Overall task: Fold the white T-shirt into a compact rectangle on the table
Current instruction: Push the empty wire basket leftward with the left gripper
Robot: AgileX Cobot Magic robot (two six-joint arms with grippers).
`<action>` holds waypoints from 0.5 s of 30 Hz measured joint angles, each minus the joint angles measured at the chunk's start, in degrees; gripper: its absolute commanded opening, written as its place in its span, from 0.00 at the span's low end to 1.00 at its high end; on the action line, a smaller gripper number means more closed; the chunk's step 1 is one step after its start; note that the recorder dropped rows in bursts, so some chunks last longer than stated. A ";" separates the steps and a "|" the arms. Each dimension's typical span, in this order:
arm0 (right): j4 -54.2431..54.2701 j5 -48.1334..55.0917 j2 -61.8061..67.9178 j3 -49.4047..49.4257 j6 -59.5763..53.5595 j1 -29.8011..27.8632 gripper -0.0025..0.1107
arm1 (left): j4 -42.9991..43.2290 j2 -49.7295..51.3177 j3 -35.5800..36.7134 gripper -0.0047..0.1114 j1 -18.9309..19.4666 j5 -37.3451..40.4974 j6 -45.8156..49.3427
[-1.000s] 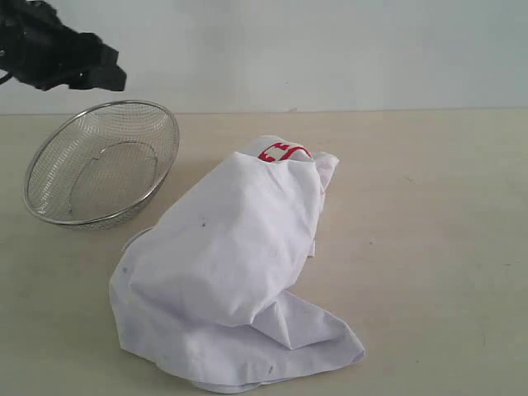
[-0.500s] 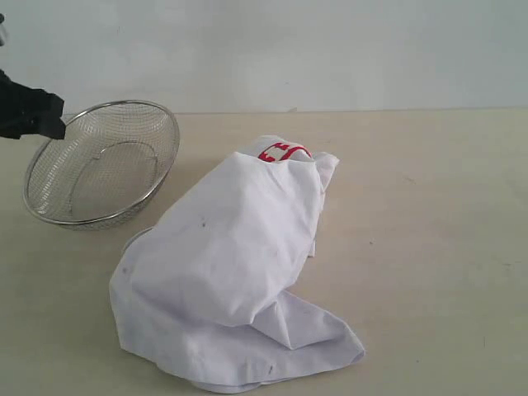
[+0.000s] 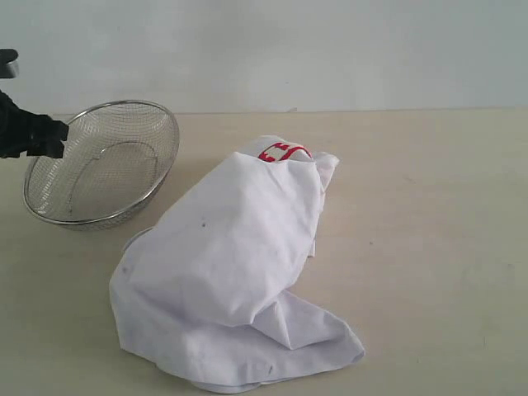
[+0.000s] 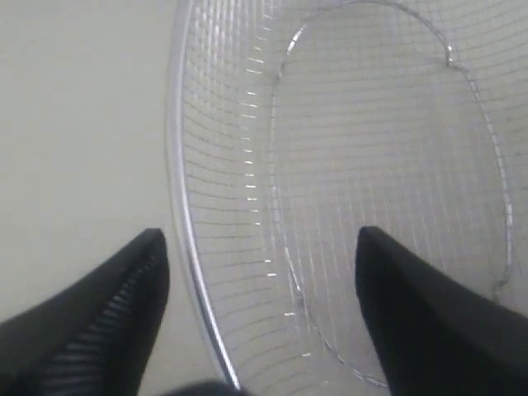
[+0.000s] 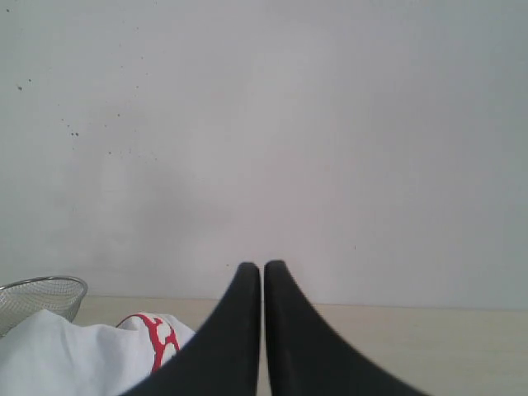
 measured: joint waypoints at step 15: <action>0.00 0.00 0.00 0.00 0.00 0.00 0.02 | -0.22 5.40 0.00 0.56 2.29 -2.60 -1.26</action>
